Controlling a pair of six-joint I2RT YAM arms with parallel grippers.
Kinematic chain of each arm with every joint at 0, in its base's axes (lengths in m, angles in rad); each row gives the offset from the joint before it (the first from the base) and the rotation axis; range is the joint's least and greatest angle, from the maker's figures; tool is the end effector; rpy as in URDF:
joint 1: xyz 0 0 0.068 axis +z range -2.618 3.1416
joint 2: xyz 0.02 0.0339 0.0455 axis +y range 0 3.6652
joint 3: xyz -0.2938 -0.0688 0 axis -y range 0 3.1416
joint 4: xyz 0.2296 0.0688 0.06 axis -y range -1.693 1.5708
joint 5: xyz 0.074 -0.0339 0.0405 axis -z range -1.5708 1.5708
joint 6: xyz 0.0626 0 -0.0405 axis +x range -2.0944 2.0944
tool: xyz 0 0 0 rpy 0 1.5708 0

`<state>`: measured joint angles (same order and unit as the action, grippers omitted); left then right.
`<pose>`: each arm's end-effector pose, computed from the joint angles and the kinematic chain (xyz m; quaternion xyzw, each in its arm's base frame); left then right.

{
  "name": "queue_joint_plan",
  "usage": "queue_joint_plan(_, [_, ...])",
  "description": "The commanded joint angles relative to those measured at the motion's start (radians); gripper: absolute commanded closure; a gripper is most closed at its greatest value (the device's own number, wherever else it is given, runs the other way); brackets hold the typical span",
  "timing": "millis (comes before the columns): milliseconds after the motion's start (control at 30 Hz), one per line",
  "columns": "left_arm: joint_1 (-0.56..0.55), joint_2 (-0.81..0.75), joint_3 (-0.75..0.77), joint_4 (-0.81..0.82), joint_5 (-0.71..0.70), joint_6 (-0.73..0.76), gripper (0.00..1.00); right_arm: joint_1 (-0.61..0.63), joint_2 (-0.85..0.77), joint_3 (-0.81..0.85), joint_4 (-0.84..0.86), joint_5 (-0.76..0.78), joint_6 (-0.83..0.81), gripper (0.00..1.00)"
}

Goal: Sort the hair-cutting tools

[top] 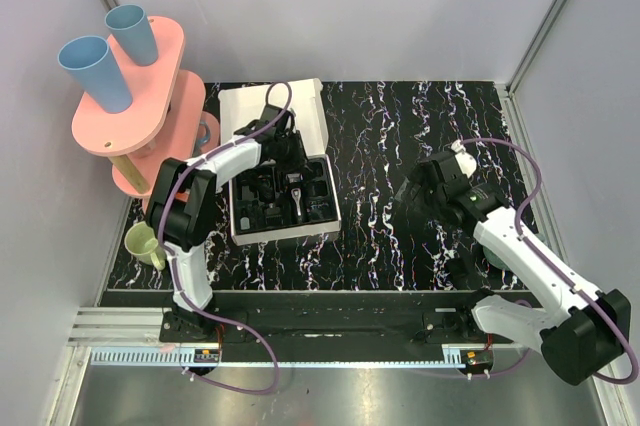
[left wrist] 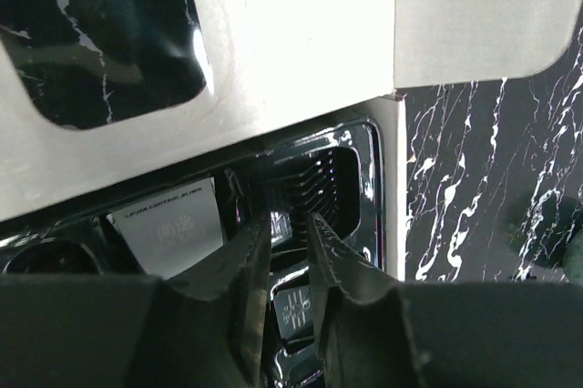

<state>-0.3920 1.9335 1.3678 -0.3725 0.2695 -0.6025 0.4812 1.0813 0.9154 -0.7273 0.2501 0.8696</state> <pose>0.3907 -0.1795 0.2074 -0.0574 0.9410 -0.2592 0.2100 0.1868 0.0801 0.2892 0.2213 0.9102 0.1144 0.3309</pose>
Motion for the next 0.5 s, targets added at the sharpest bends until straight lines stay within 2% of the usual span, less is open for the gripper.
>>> queue_joint_plan(0, [-0.005, -0.128, 0.007, -0.009, -0.071, 0.018, 0.7, -0.007, 0.011, -0.012, -0.06, 0.049, -0.021, 0.0])
queue_joint_plan(267, [-0.011, -0.454, -0.085, -0.045, -0.107, 0.046, 0.41, -0.036, 0.009, -0.07, -0.176, 0.046, 0.025, 0.0])
queue_joint_plan(467, [-0.011, -0.743, -0.236, -0.115, -0.196, 0.067, 0.1, -0.13, 0.029, -0.115, -0.323, 0.101, 0.164, 0.0])
